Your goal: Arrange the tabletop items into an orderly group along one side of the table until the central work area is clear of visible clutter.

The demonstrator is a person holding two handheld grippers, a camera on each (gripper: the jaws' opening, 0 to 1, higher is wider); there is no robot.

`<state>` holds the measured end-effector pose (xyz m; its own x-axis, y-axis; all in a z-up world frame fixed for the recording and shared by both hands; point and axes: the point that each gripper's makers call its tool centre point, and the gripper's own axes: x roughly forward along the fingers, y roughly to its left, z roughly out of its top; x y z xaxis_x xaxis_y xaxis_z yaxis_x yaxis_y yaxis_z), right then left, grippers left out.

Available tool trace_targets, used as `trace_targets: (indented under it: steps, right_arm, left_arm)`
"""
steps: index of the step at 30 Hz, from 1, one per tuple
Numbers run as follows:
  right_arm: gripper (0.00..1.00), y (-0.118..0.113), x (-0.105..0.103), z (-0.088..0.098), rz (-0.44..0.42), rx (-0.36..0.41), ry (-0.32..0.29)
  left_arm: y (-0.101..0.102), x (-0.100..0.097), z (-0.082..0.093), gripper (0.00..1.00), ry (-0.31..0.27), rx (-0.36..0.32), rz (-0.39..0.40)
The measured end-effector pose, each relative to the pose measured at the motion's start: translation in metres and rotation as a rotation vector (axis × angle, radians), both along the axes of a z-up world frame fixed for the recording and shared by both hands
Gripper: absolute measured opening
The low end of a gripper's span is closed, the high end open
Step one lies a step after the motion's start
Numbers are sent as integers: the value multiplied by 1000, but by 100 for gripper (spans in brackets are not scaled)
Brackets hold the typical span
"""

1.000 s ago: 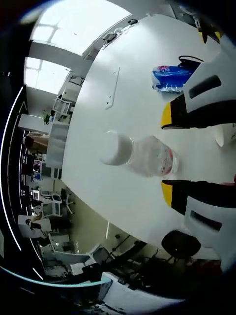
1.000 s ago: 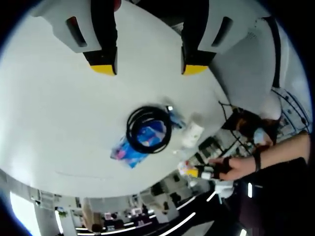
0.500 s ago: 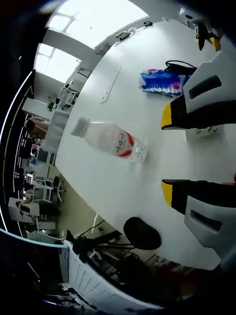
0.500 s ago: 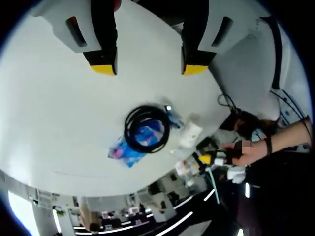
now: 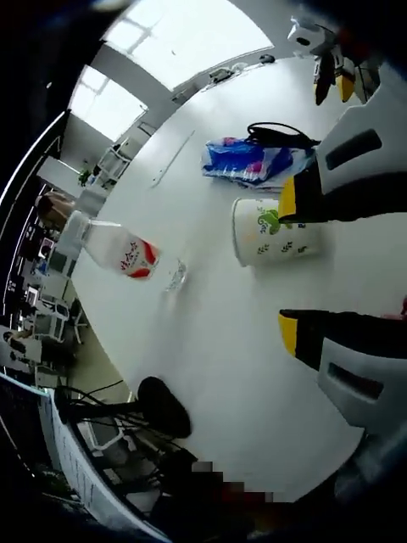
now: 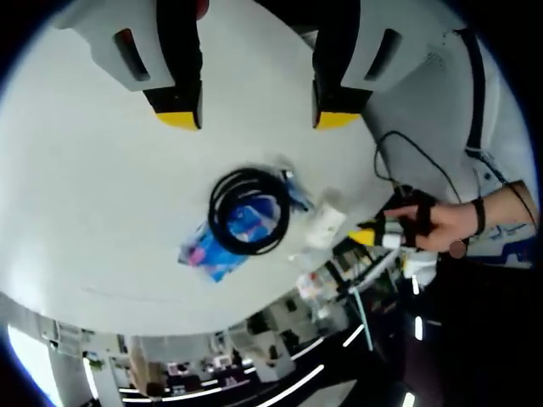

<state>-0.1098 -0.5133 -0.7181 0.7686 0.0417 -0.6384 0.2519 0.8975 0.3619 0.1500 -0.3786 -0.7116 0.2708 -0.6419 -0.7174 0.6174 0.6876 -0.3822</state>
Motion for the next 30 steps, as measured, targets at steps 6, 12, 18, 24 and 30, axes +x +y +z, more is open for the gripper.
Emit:
trace_targets:
  steps: [6,12,18,24,30]
  right_arm:
    - [50,2,0,2,9,2,-5]
    - [50,5,-6,-3,8,12,2]
    - [50,4,-13,-4,-5,24,2]
    - [50,2,-22,-6,-22,31,12]
    - [49,0,-23,-5,-33,30,11]
  left_arm:
    - [-4,-12,-2,42,46,-29,17]
    - [-9,-23,-8,43,90,-60,47]
    - [-14,-27,-15,48,99,-52,44]
    - [-18,-25,-23,49,121,-39,58]
    - [-28,-24,-27,50,122,-26,40]
